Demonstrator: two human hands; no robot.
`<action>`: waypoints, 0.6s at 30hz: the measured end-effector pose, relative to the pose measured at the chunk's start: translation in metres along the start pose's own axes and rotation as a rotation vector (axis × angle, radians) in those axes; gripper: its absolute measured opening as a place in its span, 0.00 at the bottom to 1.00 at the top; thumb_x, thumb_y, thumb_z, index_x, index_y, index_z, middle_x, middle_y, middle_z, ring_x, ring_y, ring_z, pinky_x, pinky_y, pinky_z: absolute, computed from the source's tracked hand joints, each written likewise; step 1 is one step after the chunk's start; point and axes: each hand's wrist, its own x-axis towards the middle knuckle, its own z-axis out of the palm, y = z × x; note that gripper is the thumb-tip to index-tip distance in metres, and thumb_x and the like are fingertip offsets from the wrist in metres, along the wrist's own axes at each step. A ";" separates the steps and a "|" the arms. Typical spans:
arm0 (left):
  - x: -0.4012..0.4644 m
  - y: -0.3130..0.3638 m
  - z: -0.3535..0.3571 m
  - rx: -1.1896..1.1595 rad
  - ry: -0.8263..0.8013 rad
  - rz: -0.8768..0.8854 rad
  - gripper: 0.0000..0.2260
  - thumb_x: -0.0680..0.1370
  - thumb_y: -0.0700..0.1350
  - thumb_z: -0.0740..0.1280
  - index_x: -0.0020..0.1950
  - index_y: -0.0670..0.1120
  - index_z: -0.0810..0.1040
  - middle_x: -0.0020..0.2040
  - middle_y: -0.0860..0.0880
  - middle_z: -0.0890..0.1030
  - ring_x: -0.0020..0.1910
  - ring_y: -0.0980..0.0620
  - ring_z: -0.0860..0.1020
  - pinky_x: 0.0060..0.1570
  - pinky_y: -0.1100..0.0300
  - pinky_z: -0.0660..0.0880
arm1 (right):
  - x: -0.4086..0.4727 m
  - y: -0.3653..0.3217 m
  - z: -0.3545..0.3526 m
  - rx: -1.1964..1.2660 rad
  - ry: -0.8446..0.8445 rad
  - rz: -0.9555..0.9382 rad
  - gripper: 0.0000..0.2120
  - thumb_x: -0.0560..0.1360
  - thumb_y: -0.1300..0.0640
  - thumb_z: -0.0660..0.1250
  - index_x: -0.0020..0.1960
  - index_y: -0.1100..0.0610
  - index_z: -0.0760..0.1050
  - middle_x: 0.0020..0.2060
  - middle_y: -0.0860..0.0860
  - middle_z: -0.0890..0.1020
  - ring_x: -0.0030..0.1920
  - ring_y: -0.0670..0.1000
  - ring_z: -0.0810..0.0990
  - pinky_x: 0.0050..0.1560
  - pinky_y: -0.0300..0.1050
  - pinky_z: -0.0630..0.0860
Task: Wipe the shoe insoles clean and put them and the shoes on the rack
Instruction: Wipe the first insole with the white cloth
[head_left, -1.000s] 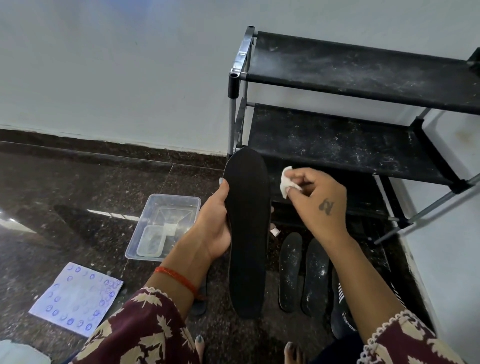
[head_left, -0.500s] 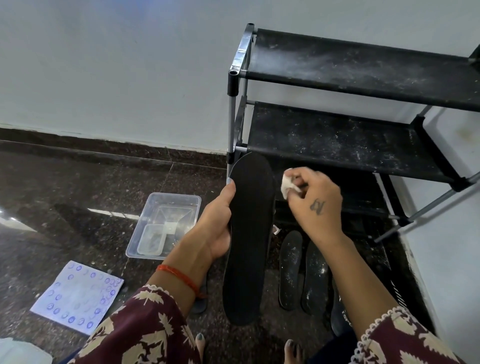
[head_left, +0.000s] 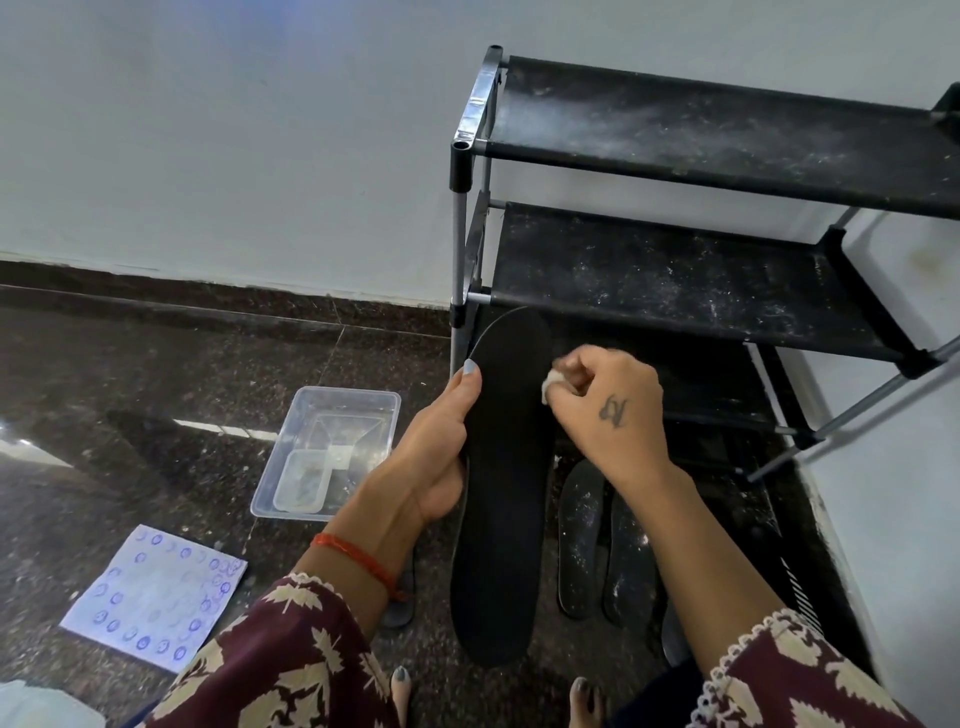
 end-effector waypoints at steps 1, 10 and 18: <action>0.000 0.001 0.000 0.000 0.005 0.000 0.15 0.81 0.56 0.56 0.64 0.55 0.75 0.56 0.48 0.82 0.53 0.49 0.81 0.44 0.55 0.79 | 0.000 0.001 -0.002 0.028 -0.042 0.040 0.04 0.68 0.58 0.69 0.41 0.56 0.81 0.35 0.48 0.82 0.38 0.47 0.79 0.39 0.37 0.72; -0.001 -0.002 0.003 0.080 -0.009 0.001 0.14 0.82 0.55 0.55 0.61 0.57 0.76 0.57 0.50 0.82 0.57 0.49 0.79 0.58 0.50 0.75 | 0.003 -0.005 0.002 0.094 0.273 -0.197 0.10 0.71 0.63 0.69 0.52 0.58 0.79 0.42 0.51 0.79 0.41 0.45 0.76 0.42 0.31 0.72; -0.003 0.002 0.002 0.047 0.001 0.019 0.14 0.81 0.55 0.56 0.64 0.57 0.75 0.54 0.51 0.83 0.51 0.53 0.81 0.40 0.59 0.80 | 0.004 0.006 -0.001 -0.008 -0.008 0.049 0.05 0.69 0.60 0.68 0.44 0.57 0.81 0.39 0.49 0.82 0.41 0.48 0.79 0.40 0.35 0.71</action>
